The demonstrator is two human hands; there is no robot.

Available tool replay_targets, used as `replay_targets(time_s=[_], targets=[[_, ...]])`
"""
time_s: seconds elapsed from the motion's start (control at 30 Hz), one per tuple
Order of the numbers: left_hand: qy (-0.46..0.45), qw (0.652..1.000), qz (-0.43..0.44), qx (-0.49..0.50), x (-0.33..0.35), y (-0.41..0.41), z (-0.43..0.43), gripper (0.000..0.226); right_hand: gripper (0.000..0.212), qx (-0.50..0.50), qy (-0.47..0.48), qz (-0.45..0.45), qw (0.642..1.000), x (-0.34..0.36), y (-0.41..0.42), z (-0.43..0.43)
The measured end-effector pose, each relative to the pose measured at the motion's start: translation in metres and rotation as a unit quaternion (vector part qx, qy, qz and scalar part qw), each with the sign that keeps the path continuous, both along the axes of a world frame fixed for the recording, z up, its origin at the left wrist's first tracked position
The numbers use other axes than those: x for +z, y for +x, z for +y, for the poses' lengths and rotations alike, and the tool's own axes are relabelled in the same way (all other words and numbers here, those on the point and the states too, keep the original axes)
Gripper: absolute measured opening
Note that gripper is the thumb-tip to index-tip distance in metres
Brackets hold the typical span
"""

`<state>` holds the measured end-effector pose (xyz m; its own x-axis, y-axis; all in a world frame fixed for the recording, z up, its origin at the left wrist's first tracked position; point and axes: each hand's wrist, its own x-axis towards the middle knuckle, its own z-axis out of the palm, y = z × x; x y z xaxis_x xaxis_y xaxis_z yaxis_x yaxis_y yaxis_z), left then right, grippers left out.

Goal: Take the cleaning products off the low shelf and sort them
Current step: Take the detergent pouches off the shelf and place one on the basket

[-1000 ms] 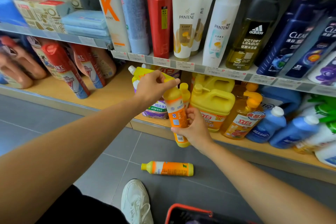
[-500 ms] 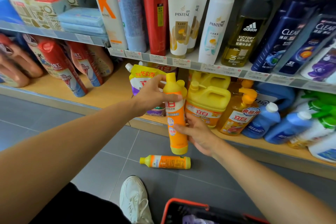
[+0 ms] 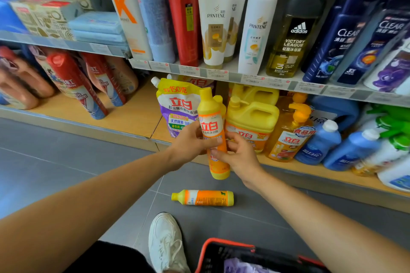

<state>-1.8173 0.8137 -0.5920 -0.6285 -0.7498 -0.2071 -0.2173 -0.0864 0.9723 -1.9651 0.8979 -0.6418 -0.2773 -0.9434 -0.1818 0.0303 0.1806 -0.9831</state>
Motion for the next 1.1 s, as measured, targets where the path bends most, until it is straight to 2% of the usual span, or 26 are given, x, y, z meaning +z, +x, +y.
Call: replay_targets(time_s=[0.1, 0.2, 0.27, 0.33, 0.4, 0.5, 0.63, 0.83, 1.1], targets=[[-0.058, 0.997, -0.042, 0.028, -0.007, -0.001, 0.002, 0.043, 0.053, 0.072, -0.002, 0.111, 0.991, 0.003, -0.009, 0.002], [-0.095, 0.99, -0.08, 0.064, -0.014, -0.002, -0.002, 0.052, 0.063, 0.099, -0.014, 0.269, 0.958, 0.014, -0.024, 0.001], [-0.116, 0.985, -0.101, 0.081, -0.018, -0.005, -0.007, 0.054, 0.054, 0.067, -0.054, 0.389, 0.917, 0.026, -0.039, -0.001], [-0.128, 0.98, -0.114, 0.096, -0.024, -0.009, -0.012, 0.052, 0.05, 0.02, -0.096, 0.508, 0.855, 0.04, -0.055, -0.005], [-0.12, 0.98, -0.114, 0.115, -0.031, -0.015, -0.014, 0.048, 0.057, -0.008, -0.117, 0.583, 0.804, 0.051, -0.071, -0.009], [-0.102, 0.979, -0.103, 0.146, -0.047, -0.026, -0.017, 0.038, 0.081, 0.01, -0.059, 0.662, 0.747, 0.062, -0.091, -0.018], [-0.112, 0.976, -0.074, 0.171, -0.066, -0.036, -0.017, 0.039, 0.102, 0.085, 0.053, 0.7, 0.707, 0.052, -0.108, -0.029], [-0.106, 0.976, -0.033, 0.19, -0.082, -0.049, -0.017, 0.038, 0.105, 0.074, 0.038, 0.727, 0.682, 0.041, -0.114, -0.034], [-0.106, 0.974, -0.037, 0.198, -0.087, -0.059, -0.033, 0.035, 0.102, 0.07, 0.019, 0.714, 0.697, 0.039, -0.114, -0.03]])
